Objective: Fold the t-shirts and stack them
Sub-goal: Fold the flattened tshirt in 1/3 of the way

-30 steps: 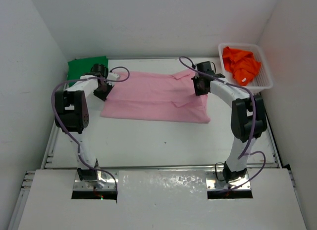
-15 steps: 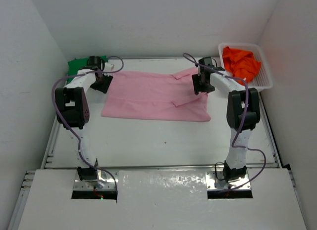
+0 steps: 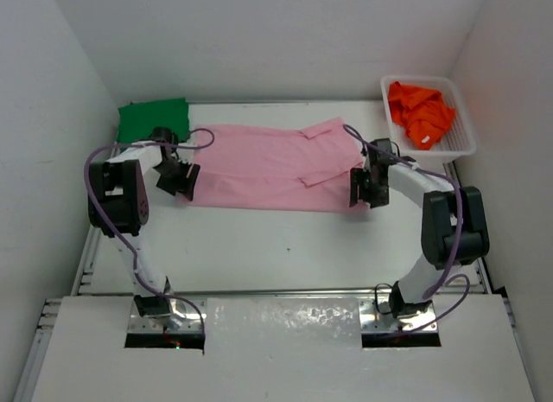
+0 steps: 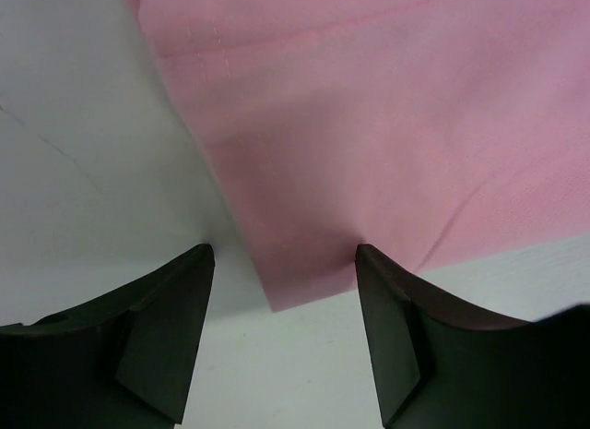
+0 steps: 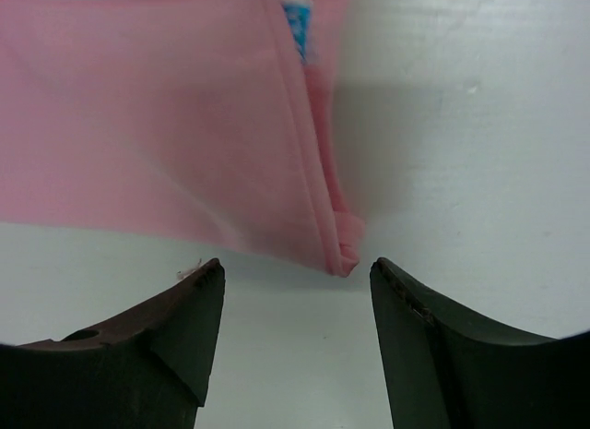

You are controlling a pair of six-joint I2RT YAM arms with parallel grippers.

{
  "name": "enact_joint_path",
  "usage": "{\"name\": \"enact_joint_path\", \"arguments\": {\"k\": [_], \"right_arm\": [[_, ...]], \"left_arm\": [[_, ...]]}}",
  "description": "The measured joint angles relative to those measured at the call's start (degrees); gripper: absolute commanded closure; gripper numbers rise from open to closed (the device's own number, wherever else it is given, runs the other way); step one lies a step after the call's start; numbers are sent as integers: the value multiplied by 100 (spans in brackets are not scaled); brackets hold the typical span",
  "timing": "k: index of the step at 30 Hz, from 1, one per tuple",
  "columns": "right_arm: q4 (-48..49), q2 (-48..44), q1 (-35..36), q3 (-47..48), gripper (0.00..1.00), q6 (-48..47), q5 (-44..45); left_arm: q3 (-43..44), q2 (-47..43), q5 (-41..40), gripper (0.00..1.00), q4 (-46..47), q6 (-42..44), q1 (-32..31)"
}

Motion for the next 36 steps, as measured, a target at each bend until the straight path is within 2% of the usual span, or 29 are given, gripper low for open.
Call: {"name": "enact_joint_path", "arguments": {"k": [1,4,5,7,8,11,13,16,22,29,31,34,35,36], "right_arm": [[46,61,-50,-149,38,57,-79],[181,282,-188,-428,41,188,-273],[201,363,-221,-433,42,214,-291],[363,374,-256,-411,49,280,-380],[479,393,-260,-411,52,317,-407],[743,431,-302,-417,51,417,-505],[861,437,-356,-428,44,470,-621],[1034,396,-407,-498,40,498,-846],[1246,247,-498,-713,37,540,-1296],[1283,223,-796,-763,32,1021,-1488],[1322,184,-866,-820,35,1191,-1425],[1410,136,-890,-916,53,1412,-1220],[1445,144,-890,-935,64,1482,-1150],[1475,170,-890,-938,69,1526,-1106]], "left_arm": [[-31,31,13,40,15,-15,2],[-37,33,39,56,133,-109,2],[-46,39,48,66,181,-129,2],[-50,57,57,77,264,-162,2],[-50,66,81,86,306,-181,2],[-85,72,199,100,431,-227,2],[-107,68,240,100,466,-229,2],[-138,48,273,100,503,-232,2],[-293,-57,267,100,658,-221,2],[-352,-101,251,100,717,-208,2],[-356,-105,247,100,719,-203,2],[-363,-109,236,100,721,-203,2],[-365,-111,236,100,723,-201,2],[-367,-114,234,100,726,-201,2]]}}
